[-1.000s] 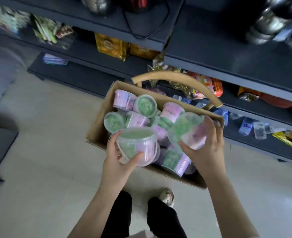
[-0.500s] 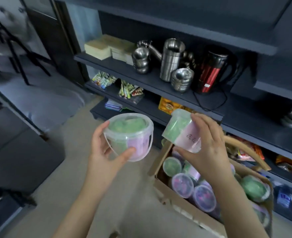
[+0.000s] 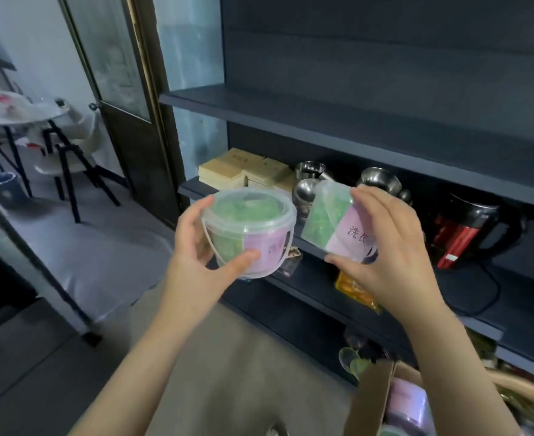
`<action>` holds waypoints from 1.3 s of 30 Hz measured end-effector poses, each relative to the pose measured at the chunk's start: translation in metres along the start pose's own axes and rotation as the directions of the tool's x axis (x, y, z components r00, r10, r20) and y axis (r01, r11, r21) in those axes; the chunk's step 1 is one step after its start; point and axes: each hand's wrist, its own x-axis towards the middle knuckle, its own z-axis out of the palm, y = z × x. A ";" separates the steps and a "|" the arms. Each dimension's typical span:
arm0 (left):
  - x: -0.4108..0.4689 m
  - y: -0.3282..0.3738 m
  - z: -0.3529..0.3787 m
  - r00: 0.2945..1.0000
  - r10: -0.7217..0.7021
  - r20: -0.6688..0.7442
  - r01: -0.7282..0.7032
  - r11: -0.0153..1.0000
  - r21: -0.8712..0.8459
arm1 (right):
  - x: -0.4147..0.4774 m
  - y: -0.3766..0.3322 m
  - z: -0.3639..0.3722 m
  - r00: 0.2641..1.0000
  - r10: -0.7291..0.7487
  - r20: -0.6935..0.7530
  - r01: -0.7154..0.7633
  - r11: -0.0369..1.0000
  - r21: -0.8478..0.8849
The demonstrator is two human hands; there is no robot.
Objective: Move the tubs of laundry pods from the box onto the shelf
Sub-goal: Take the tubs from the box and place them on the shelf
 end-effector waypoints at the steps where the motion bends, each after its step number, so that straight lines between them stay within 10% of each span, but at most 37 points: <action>1: 0.022 -0.009 -0.002 1.000 0.010 -0.002 -0.010 1.000 -0.002 | 0.020 0.008 0.011 1.000 -0.004 -0.010 0.004 1.000 -0.005; 14: 0.289 -0.111 -0.043 0.998 0.043 -0.042 -0.042 0.999 0.029 | 0.243 0.081 0.138 0.995 -0.081 -0.051 0.077 0.995 -0.066; 39: 0.670 -0.300 -0.100 0.815 0.048 0.578 -0.101 0.993 0.060 | 0.460 0.122 0.366 0.962 0.239 -0.131 -0.267 0.923 -0.276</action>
